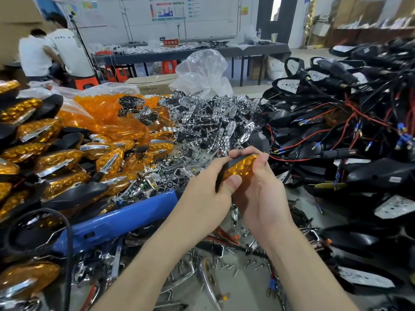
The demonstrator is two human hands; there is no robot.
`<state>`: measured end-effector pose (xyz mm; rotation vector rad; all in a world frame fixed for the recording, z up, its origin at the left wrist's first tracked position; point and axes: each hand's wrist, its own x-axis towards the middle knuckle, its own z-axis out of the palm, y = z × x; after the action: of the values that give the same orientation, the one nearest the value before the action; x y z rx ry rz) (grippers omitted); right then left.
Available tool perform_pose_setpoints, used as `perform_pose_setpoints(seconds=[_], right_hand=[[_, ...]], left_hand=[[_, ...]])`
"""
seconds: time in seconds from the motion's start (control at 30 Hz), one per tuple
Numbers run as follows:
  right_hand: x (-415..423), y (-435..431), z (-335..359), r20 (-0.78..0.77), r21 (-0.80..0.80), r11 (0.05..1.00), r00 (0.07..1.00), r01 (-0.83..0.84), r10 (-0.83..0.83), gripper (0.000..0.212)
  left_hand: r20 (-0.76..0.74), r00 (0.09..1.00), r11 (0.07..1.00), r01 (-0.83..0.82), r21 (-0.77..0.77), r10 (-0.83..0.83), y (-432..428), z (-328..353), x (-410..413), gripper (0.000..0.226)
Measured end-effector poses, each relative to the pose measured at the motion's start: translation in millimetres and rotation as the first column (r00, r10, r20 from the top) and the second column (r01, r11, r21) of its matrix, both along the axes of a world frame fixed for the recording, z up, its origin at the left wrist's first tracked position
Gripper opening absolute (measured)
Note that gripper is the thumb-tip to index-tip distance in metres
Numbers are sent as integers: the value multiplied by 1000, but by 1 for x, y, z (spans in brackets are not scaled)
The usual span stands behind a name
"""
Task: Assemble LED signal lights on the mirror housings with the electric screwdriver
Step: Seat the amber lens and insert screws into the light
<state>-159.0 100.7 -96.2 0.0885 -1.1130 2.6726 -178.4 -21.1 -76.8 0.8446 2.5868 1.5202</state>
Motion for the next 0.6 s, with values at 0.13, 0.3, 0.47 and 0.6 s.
perform_pose_setpoints(seconds=[0.13, 0.3, 0.47, 0.6], right_hand=[[-3, -3, -1, 47, 86, 996, 998, 39, -43, 31], [-4, -3, -3, 21, 265, 961, 996, 76, -84, 28], [-4, -10, -8, -1, 453, 860, 965, 235, -263, 34], [-6, -10, -12, -19, 469, 829, 942, 304, -334, 41]], left_hand=[[195, 977, 993, 69, 99, -88, -2, 1, -3, 23], [286, 944, 981, 128, 146, -165, -4, 1, -3, 41], [370, 911, 973, 115, 199, -183, -5, 3, -2, 27], [372, 906, 967, 128, 219, -204, -4, 4, -4, 26]])
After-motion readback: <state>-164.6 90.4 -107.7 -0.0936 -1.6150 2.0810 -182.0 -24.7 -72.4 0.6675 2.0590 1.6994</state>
